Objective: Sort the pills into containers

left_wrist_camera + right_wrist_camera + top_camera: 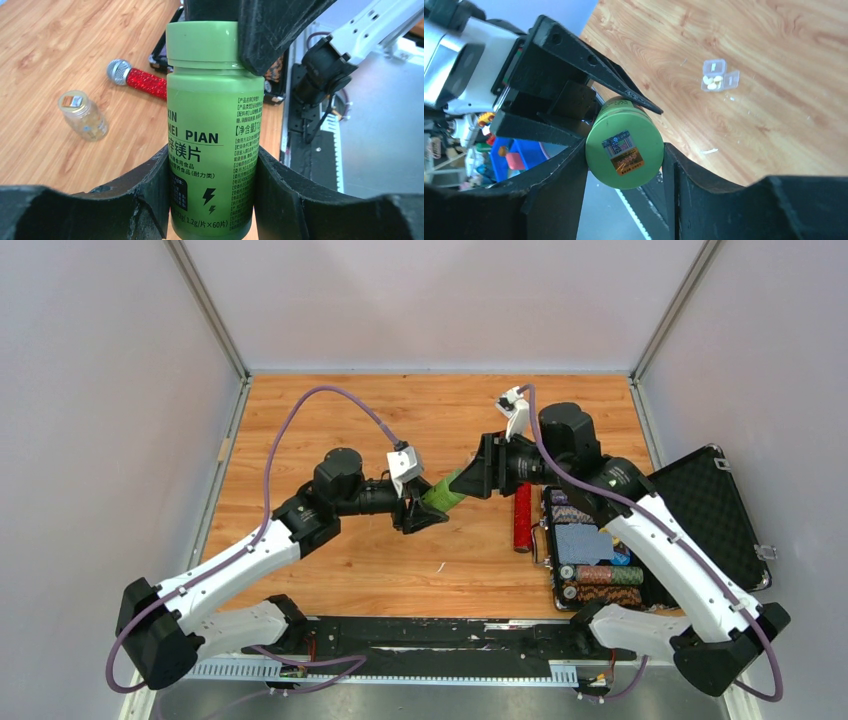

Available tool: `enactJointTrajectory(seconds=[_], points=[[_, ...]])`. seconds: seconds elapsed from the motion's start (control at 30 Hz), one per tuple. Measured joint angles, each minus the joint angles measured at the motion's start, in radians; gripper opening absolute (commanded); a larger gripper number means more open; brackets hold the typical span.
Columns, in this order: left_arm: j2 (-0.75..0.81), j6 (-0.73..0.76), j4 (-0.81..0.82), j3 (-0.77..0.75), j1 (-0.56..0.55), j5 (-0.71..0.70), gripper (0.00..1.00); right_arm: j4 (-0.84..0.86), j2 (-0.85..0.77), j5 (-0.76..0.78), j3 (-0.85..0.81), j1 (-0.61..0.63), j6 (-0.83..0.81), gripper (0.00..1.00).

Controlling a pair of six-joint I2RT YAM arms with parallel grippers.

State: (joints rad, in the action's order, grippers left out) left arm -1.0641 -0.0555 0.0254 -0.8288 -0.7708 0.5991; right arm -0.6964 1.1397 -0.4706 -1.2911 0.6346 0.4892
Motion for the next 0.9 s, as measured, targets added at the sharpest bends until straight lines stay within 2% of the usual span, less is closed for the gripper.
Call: enactJointTrajectory(seconds=[0.3, 0.57, 0.7, 0.9], points=[[0.001, -0.174, 0.169, 0.010, 0.000, 0.077, 0.00, 0.068, -0.036, -0.113, -0.034, -0.012, -0.193, 0.00], [0.018, -0.275, 0.381, 0.044, 0.001, 0.125, 0.00, 0.093, -0.031, -0.216, -0.113, -0.016, -0.262, 0.00], [0.025, -0.266, 0.382, 0.041, 0.001, 0.119, 0.00, 0.068, 0.000, -0.230, -0.157, -0.016, -0.279, 0.00], [0.023, -0.175, 0.250, 0.011, 0.003, 0.058, 0.00, -0.003, 0.055, -0.165, -0.203, -0.005, -0.277, 0.00]])
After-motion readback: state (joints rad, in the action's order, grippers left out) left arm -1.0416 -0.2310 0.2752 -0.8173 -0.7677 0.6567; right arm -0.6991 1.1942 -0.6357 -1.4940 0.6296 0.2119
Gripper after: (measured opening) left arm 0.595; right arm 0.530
